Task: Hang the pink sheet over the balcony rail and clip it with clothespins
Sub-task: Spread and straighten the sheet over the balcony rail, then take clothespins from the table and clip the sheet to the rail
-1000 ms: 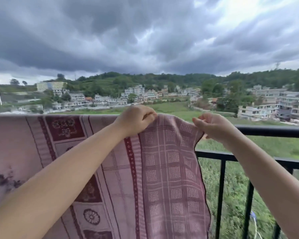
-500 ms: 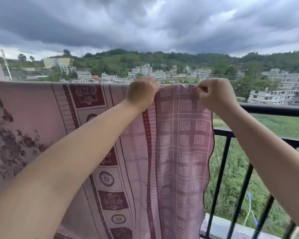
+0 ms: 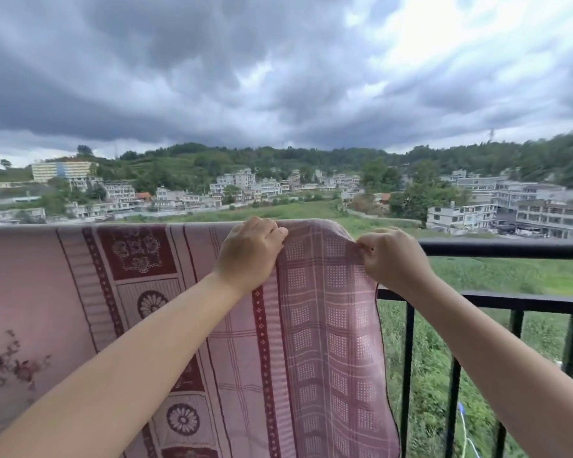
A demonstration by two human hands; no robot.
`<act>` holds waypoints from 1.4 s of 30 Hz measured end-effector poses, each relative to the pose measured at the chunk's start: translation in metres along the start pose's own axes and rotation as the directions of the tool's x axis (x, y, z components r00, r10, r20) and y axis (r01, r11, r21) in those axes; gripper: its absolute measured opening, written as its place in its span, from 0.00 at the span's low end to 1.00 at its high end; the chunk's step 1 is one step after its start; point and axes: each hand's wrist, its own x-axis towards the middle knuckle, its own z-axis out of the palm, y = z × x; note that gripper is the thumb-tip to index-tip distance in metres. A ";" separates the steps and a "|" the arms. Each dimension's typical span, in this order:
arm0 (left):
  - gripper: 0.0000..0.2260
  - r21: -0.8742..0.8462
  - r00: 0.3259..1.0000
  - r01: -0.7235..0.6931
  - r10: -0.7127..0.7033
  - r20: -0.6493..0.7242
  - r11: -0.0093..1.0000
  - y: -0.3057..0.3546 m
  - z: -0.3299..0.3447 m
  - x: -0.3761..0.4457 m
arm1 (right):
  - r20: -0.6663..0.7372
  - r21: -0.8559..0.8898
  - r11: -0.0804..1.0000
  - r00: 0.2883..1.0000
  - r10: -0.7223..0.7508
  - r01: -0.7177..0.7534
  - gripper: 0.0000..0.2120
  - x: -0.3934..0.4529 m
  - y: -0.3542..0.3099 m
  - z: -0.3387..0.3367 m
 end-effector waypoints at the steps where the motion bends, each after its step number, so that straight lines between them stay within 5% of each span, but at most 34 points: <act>1: 0.11 -0.002 1.000 0.022 -0.022 0.001 1.000 0.002 0.001 0.000 | 0.006 0.004 1.000 1.000 0.022 -0.022 0.10 0.001 0.001 0.001; 10: 0.23 0.049 0.989 0.015 -0.022 0.147 0.999 0.017 0.002 -0.007 | 0.142 0.037 0.992 0.983 0.115 -0.122 0.19 -0.009 -0.009 0.018; 17: 0.14 -0.230 0.949 -0.308 0.316 -0.001 0.923 0.102 0.020 -0.046 | 0.163 -0.182 0.919 0.911 0.380 -0.351 0.25 -0.111 0.017 0.026; 22: 0.10 -0.527 0.831 -0.378 0.530 0.169 0.761 0.253 0.054 -0.083 | 0.228 -0.404 0.693 0.668 0.708 -0.597 0.23 -0.275 0.058 0.002; 26: 0.18 -0.716 0.625 -0.261 0.679 0.385 0.647 0.388 0.049 -0.108 | 0.171 -0.592 0.430 0.416 0.893 -0.682 0.22 -0.407 0.080 -0.050; 29: 0.18 -0.796 0.549 -0.259 0.762 0.345 0.547 0.476 0.028 -0.122 | 0.081 -0.662 0.197 0.193 0.978 -0.723 0.21 -0.490 0.093 -0.101; 35: 0.17 -0.874 0.392 -0.340 0.897 0.202 0.346 0.640 -0.007 -0.139 | -0.127 -0.670 -0.188 -0.139 0.982 -0.718 0.19 -0.633 0.131 -0.184; 39: 0.18 -0.900 0.290 -0.356 0.945 0.150 0.252 0.733 -0.014 -0.155 | -0.158 -0.624 -0.352 -0.329 0.931 -0.697 0.16 -0.703 0.171 -0.212; 42: 0.18 -0.907 0.251 -0.354 0.958 0.143 0.228 0.784 -0.007 -0.164 | -0.143 -0.612 -0.392 -0.391 0.909 -0.687 0.16 -0.742 0.203 -0.219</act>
